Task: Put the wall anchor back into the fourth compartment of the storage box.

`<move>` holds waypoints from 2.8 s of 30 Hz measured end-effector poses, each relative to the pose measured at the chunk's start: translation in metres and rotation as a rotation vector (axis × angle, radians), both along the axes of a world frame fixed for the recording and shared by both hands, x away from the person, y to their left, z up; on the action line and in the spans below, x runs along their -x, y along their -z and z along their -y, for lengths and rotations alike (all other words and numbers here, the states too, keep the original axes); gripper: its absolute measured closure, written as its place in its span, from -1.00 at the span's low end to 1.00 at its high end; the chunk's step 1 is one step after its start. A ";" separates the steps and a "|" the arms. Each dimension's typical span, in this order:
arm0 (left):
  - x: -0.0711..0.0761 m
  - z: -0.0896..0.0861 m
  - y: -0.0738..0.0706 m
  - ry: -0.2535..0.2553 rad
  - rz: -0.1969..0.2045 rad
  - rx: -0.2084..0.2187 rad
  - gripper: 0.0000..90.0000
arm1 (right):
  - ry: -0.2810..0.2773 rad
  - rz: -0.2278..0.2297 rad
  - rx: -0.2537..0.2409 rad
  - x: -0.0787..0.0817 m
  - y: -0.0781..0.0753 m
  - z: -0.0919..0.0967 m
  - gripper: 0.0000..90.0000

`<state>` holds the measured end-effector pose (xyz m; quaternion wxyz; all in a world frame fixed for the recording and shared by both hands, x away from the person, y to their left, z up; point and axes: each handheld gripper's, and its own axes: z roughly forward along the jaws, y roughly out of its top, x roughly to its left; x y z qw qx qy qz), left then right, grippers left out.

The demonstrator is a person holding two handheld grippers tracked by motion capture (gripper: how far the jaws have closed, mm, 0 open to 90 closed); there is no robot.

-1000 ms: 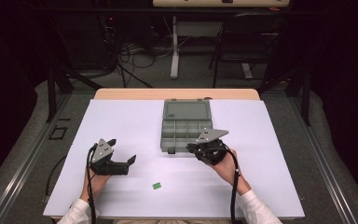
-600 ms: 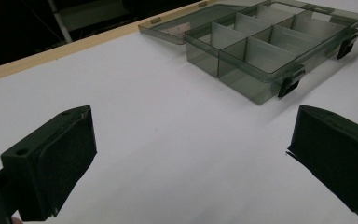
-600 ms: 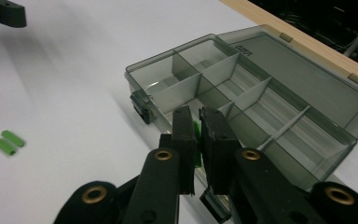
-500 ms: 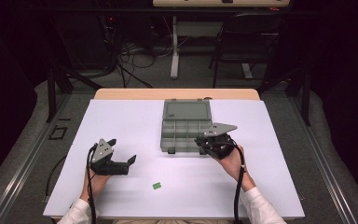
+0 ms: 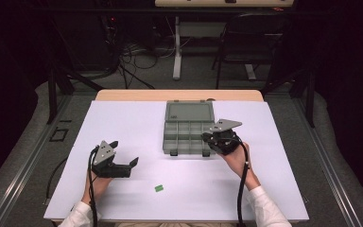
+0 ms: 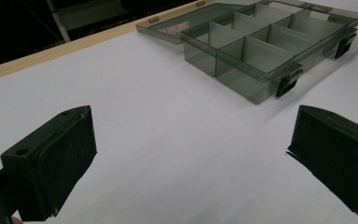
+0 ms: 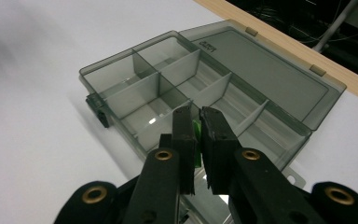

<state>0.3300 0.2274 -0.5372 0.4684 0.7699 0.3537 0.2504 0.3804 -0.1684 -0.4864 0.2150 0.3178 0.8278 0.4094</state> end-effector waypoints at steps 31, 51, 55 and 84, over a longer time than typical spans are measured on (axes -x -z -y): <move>0.000 -0.002 -0.001 -0.002 0.003 0.000 -1.00 | 0.117 -0.140 0.125 -0.076 0.015 -0.005 0.87; 0.001 -0.002 -0.001 0.000 0.006 0.003 -1.00 | 0.119 -0.114 0.056 -0.056 0.006 -0.002 -0.35; 0.002 -0.002 -0.002 0.001 0.011 0.001 -1.00 | 0.088 -0.094 0.026 -0.042 0.002 -0.006 -0.51; 0.002 -0.003 -0.001 0.001 0.014 -0.010 -1.00 | -0.128 -0.093 -0.001 0.028 0.022 -0.048 -0.80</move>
